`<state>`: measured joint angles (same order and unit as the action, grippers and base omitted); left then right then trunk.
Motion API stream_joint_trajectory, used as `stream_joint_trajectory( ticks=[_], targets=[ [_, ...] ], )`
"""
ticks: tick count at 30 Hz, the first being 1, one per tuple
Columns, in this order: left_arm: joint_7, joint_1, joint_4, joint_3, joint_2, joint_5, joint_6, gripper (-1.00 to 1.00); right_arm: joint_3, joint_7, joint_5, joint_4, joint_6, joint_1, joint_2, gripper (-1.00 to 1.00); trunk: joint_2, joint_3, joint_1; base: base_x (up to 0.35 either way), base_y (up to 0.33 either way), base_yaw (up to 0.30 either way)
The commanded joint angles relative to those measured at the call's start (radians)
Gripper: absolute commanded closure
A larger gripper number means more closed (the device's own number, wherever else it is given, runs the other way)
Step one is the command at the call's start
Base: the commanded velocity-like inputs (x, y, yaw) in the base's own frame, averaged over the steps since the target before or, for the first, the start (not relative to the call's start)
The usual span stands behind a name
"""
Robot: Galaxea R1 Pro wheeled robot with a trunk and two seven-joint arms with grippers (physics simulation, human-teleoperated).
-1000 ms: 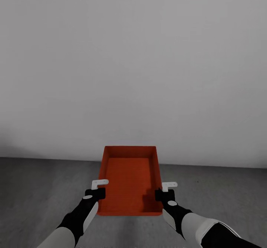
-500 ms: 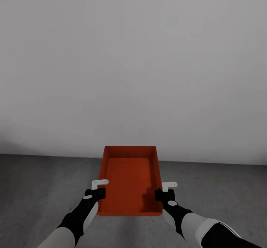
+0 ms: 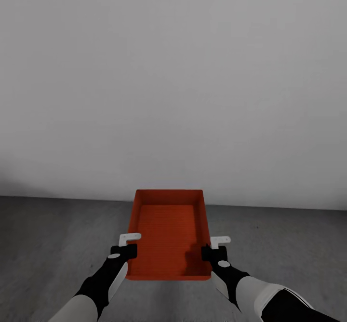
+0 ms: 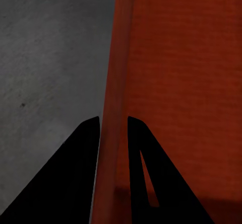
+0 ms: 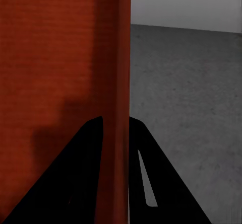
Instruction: Move the two storage containers from the living room to the garage. In the garage, place one container on the floor and stack the other container on top of it (either order is fine).
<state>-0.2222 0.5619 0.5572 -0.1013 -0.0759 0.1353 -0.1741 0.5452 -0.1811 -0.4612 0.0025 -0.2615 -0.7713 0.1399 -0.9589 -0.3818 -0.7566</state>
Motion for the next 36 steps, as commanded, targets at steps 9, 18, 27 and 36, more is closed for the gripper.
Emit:
stream_joint_trajectory(
  ticks=[9, 18, 27, 36],
  targets=[
    [-0.028, 0.001, 0.009, 0.015, -0.001, -0.014, -0.009, 1.00, 0.001, -0.007, -0.030, 0.004, -0.007, 0.000, 0.000, 1.00, -0.064, -0.044, -0.035, 0.000, 0.000, 0.000],
    [-0.028, 0.001, 0.009, 0.015, -0.001, -0.014, -0.008, 1.00, 0.001, -0.006, -0.030, 0.004, -0.007, 0.000, 0.000, 1.00, -0.127, -0.087, -0.069, 0.000, 0.000, 0.000],
    [-0.028, 0.001, 0.009, 0.015, -0.001, -0.014, -0.009, 1.00, 0.001, -0.007, -0.030, 0.004, -0.007, 0.000, 0.000, 1.00, -0.190, -0.130, -0.104, 0.000, 0.000, 0.000],
    [-0.028, 0.001, 0.009, 0.014, -0.001, -0.014, -0.009, 1.00, 0.001, -0.007, -0.030, 0.004, -0.007, 0.000, 0.000, 1.00, -0.239, -0.166, -0.130, 0.000, 0.000, 0.000]
  ],
)
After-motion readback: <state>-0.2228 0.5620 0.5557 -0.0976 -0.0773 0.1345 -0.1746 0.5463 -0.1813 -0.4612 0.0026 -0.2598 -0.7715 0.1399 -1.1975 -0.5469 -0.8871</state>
